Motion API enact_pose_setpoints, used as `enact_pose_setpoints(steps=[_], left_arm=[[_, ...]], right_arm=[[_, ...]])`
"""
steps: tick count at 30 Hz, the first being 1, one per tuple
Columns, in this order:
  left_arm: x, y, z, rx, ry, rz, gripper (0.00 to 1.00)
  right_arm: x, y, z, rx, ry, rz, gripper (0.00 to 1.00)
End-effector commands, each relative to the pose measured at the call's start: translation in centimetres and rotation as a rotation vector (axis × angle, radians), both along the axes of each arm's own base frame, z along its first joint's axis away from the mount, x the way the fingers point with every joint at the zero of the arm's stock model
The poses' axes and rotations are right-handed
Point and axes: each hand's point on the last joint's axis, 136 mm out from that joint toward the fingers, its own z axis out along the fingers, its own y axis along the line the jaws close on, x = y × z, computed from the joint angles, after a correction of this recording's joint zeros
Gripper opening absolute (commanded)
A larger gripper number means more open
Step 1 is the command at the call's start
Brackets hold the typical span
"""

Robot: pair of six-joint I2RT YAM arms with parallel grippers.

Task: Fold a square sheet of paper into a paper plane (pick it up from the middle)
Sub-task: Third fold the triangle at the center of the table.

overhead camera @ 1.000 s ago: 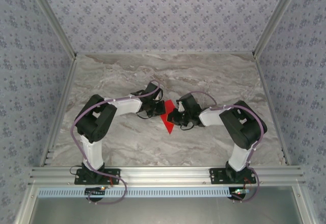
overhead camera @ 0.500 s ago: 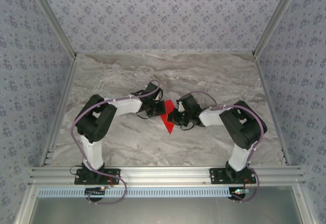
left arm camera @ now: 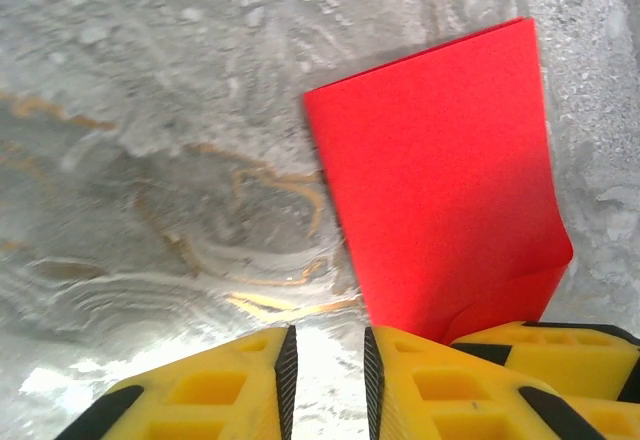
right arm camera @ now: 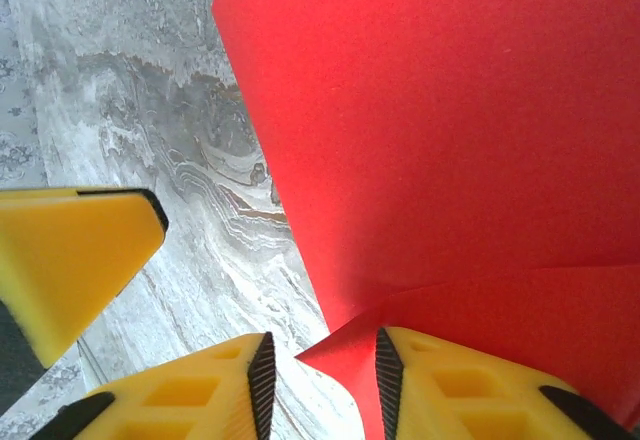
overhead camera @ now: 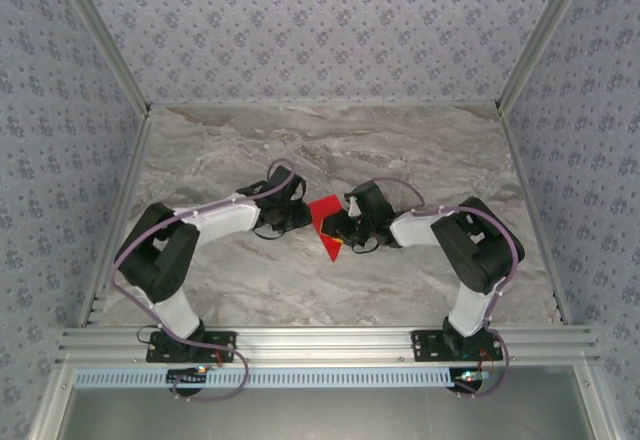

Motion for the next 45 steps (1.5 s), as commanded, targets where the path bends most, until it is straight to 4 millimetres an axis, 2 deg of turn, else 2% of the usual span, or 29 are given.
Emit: enact_pose_setpoints(steps=[1, 5, 10, 12, 21, 30, 37, 41, 45], left_arm=[[0.0, 0.1, 1.0, -0.05, -0.024, 0.033, 0.29], [-0.5, -1.9, 2.0, -0.167, -0.034, -0.031, 0.28], [-1.2, -4.3, 1.8, -0.253, -0.008, -0.1, 0.18], [-1.4, -4.6, 1.3, -0.254, 0.003, -0.108, 0.15], [-1.9, -5.8, -0.3, -0.241, 0.051, -0.134, 0.05], [-1.9, -6.3, -1.2, -0.223, 0.074, -0.149, 0.0], [-1.4, -4.7, -0.3, -0.154, 0.018, -0.11, 0.0], [-1.7, -5.7, 0.7, -0.209, 0.002, -0.15, 0.0], [-2.0, -6.2, 0.8, -0.232, 0.004, -0.163, 0.0]], right_arm=[[-0.9, -2.2, -3.4, -0.123, 0.072, -0.05, 0.39], [-0.9, -2.4, -3.5, -0.128, 0.076, -0.057, 0.36], [-1.0, -2.8, -3.8, -0.137, 0.081, -0.06, 0.27], [-1.2, -2.9, -3.9, -0.143, 0.083, -0.059, 0.25], [-1.3, -3.2, -4.1, -0.158, 0.09, -0.052, 0.0], [-1.4, -3.1, -4.1, -0.157, 0.091, -0.046, 0.0], [-1.5, -3.2, -4.2, -0.161, 0.095, -0.047, 0.0], [-1.5, -3.2, -4.3, -0.163, 0.096, -0.047, 0.0], [-1.5, -3.2, -4.3, -0.162, 0.096, -0.047, 0.0]])
